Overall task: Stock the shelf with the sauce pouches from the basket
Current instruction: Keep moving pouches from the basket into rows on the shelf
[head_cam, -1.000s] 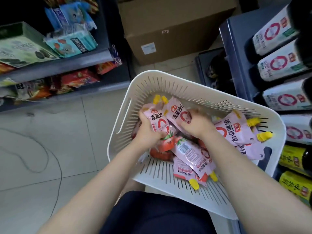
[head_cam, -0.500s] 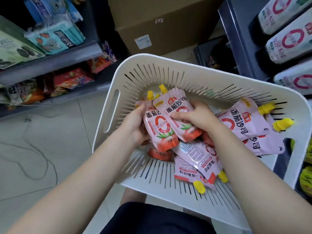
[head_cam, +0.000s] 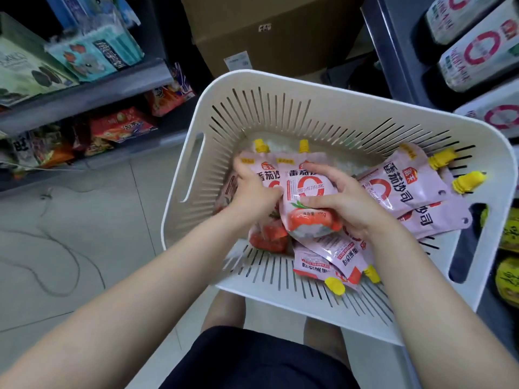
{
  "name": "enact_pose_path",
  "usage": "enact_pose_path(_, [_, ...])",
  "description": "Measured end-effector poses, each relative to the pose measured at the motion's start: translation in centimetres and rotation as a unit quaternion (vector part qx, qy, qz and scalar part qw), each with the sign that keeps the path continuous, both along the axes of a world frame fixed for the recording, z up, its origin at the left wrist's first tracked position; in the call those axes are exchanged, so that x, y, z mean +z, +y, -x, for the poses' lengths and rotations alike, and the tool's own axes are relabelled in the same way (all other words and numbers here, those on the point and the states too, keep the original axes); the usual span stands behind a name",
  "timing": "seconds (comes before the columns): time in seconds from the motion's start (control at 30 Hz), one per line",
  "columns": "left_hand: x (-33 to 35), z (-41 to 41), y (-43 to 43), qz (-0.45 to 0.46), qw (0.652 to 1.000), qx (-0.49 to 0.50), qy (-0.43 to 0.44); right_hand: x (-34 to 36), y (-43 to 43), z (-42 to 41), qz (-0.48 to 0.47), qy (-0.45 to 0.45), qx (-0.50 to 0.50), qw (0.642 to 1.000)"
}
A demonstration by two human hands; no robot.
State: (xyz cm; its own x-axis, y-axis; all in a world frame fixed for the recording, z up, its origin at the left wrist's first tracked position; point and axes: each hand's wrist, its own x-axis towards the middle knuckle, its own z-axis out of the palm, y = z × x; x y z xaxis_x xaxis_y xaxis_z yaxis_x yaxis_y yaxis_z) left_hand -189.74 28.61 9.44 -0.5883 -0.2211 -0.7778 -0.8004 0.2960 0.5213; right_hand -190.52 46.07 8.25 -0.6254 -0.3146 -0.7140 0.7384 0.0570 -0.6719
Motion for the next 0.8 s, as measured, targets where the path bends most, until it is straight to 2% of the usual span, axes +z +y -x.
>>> enact_pose_path(0.07, [-0.1,-0.3,-0.1,0.021,0.998,-0.061,0.018,0.3,0.3,-0.1,-0.001,-0.019,0.0,1.0])
enact_pose_path(0.17, [-0.1,-0.1,-0.7,-0.01,0.996,-0.089,0.019,0.6,1.2,-0.3,-0.044,0.003,0.012,0.999])
enact_pose_path(0.4, [-0.4,-0.5,-0.6,-0.028,0.986,-0.167,0.011,0.9,1.5,-0.5,-0.233,0.05,0.011,0.971])
enact_pose_path(0.6, [0.0,-0.5,-0.4,-0.044,0.958,-0.28,0.054,0.9,1.1,-0.3,-0.239,0.038,0.011,0.97])
enact_pose_path(0.67, [-0.4,-0.4,-0.6,-0.05,0.962,-0.265,0.04,1.1,1.4,-0.3,-0.214,0.03,0.002,0.976])
enact_pose_path(0.8, [-0.9,-0.2,-1.1,-0.122,0.972,-0.199,-0.018,1.4,1.4,-0.7,-0.175,0.012,-0.008,0.985])
